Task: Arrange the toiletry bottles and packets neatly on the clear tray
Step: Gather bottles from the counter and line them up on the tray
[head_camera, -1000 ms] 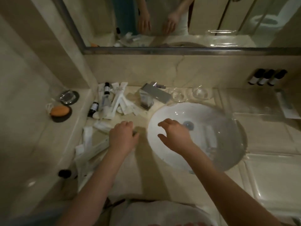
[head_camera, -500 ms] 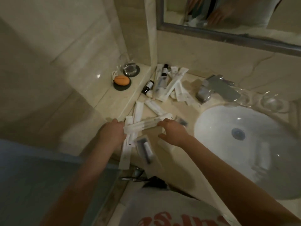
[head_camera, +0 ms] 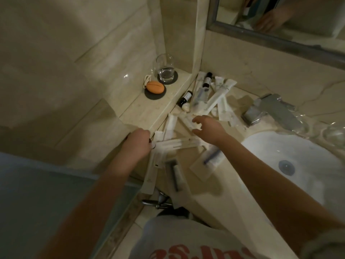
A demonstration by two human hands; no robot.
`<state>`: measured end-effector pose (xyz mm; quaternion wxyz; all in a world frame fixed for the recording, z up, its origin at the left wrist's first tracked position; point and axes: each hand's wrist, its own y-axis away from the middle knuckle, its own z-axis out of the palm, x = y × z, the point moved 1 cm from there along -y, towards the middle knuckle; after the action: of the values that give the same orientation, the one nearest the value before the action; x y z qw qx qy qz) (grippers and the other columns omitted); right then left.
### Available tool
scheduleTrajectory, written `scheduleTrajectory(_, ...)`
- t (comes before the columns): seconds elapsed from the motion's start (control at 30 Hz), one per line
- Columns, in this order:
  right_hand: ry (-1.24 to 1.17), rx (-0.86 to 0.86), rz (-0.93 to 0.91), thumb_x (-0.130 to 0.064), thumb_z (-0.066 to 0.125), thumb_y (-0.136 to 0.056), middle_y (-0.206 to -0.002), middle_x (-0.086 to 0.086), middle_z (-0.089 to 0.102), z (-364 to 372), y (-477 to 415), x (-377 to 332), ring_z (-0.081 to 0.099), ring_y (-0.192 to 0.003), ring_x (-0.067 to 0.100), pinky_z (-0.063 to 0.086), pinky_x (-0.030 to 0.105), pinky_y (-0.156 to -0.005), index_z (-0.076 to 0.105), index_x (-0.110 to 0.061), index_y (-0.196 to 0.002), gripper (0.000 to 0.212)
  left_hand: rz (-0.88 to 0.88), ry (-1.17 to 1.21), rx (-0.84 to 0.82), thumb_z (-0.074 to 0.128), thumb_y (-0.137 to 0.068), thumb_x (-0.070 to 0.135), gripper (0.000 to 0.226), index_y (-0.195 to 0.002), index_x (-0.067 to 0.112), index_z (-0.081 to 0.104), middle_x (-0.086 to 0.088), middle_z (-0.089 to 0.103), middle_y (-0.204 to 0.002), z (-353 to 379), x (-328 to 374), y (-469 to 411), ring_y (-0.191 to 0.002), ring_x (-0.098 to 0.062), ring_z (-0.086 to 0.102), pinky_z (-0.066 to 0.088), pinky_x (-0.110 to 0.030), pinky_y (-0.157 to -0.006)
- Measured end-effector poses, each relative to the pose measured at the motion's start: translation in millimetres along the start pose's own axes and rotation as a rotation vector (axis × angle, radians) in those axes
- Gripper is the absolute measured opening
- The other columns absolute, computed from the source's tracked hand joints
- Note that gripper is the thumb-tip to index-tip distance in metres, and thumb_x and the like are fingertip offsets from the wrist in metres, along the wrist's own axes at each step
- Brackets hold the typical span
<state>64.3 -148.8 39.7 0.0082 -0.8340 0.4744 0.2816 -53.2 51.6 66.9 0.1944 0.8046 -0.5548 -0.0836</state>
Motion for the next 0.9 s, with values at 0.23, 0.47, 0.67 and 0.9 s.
scheduleTrajectory(0.23, 0.058, 0.068, -0.003, -0.018, 0.052, -0.091, -0.128, 0.013, 0.057, -35, -72, -3, 0.055, -0.113, 0.032, 0.046, 0.037, -0.087, 0.052, -0.013, -0.129, 0.039, 0.088, 0.154, 0.182, 0.057, -0.087, 0.019, 0.022, -0.096, 0.0, 0.061, -0.018, 0.059, -0.097, -32, 22, -45, -0.09, -0.032, 0.057, 0.037, -0.033, -0.068)
scheduleTrajectory(0.47, 0.425, -0.056, -0.104, -0.008, 0.049, -0.084, -0.125, 0.007, 0.055, -28, -147, -7, 0.053, -0.113, 0.03, 0.047, 0.046, -0.091, 0.048, -0.022, -0.131, 0.049, 0.089, 0.27, 0.241, 0.053, -0.084, 0.013, 0.028, -0.061, 0.009, 0.038, -0.004, 0.037, -0.065, -43, 27, -90, -0.07, -0.026, 0.044, 0.024, -0.031, -0.057)
scheduleTrajectory(0.67, 0.616, -0.166, -0.153, -0.021, 0.057, -0.085, -0.134, 0.007, 0.045, -9, -172, -3, 0.043, -0.121, 0.032, 0.04, 0.052, -0.096, 0.05, -0.023, -0.127, 0.042, 0.135, 0.303, 0.27, 0.056, -0.085, 0.012, 0.018, -0.089, -0.004, 0.061, -0.02, 0.058, -0.087, -43, 28, -112, -0.085, -0.032, 0.054, 0.039, -0.038, -0.069)
scheduleTrajectory(0.9, 0.701, -0.157, -0.25, -0.026, 0.059, -0.088, -0.127, 0.006, 0.052, -15, -185, -4, 0.046, -0.119, 0.029, 0.04, 0.04, -0.093, 0.055, -0.021, -0.123, 0.036, 0.091, 0.307, 0.293, 0.057, -0.085, 0.014, 0.018, -0.096, 0.001, 0.062, -0.016, 0.06, -0.094, -50, 26, -117, -0.086, -0.026, 0.055, 0.038, -0.03, -0.067)
